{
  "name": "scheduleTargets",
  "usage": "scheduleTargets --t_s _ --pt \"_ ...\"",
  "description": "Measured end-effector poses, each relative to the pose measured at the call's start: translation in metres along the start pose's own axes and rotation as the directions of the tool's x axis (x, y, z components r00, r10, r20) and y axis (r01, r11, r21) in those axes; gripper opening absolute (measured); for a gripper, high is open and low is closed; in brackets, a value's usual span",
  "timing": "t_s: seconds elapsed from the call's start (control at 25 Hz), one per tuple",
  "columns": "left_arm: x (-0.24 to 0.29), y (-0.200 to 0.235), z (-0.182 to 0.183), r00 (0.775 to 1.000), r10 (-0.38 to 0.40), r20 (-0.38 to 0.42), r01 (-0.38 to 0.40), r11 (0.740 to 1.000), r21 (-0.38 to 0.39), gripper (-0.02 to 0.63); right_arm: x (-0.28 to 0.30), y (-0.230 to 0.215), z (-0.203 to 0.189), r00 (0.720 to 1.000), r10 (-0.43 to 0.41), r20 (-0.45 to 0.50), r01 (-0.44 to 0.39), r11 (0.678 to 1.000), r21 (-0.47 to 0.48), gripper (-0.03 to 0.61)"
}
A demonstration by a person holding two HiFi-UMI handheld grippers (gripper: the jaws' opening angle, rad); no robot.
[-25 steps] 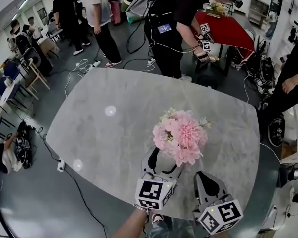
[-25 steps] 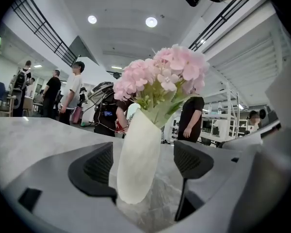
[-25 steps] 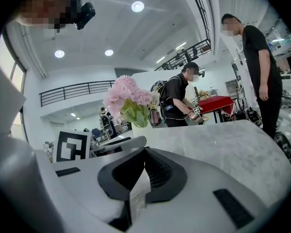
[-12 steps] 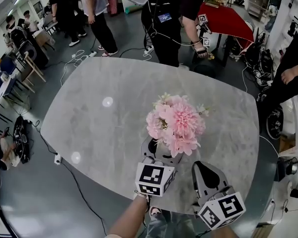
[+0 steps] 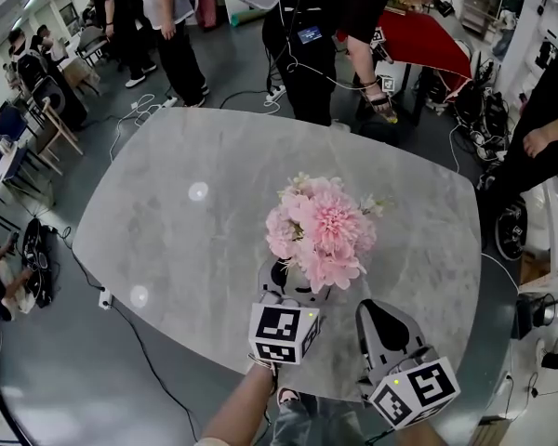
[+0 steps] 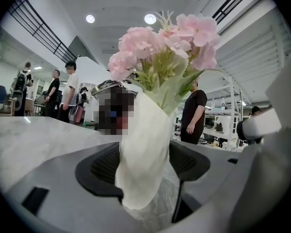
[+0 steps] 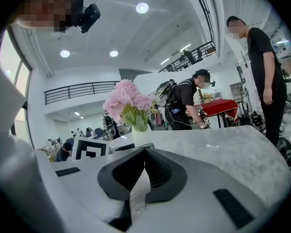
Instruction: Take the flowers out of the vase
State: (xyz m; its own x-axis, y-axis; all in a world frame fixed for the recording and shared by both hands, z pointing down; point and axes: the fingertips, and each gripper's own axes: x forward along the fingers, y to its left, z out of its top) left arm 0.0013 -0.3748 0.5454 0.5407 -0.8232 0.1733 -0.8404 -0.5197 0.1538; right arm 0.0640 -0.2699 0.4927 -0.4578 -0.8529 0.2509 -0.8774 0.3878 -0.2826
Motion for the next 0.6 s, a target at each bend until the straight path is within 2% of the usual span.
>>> scheduleTargets --t_s 0.12,0.36,0.4,0.48,0.6 --pt "-0.001 -0.001 0.000 1.000 0.004 0.001 -0.004 1.000 0.002 0.324 0.001 -0.001 0.000 1.000 0.003 0.001 -0.003 1.000 0.007 0.017" --pt "0.001 -0.001 -0.001 1.000 -0.003 -0.005 0.003 1.000 0.009 0.321 0.017 0.011 0.002 0.993 0.115 -0.015 -0.115 0.993 0.001 0.021" --pt "0.000 -0.001 -0.001 1.000 -0.005 -0.005 0.005 1.000 0.012 0.321 0.021 0.014 0.003 0.992 0.124 -0.017 -0.124 0.992 -0.007 0.033" --pt "-0.001 0.000 -0.001 1.000 -0.005 -0.004 0.005 1.000 0.018 0.320 0.028 0.018 0.005 0.991 0.133 -0.020 -0.134 0.991 -0.031 0.130" --pt "-0.002 -0.002 0.000 1.000 -0.012 -0.002 0.012 1.000 0.016 0.319 0.037 0.020 0.010 0.989 0.148 -0.012 -0.148 0.987 -0.060 0.155"
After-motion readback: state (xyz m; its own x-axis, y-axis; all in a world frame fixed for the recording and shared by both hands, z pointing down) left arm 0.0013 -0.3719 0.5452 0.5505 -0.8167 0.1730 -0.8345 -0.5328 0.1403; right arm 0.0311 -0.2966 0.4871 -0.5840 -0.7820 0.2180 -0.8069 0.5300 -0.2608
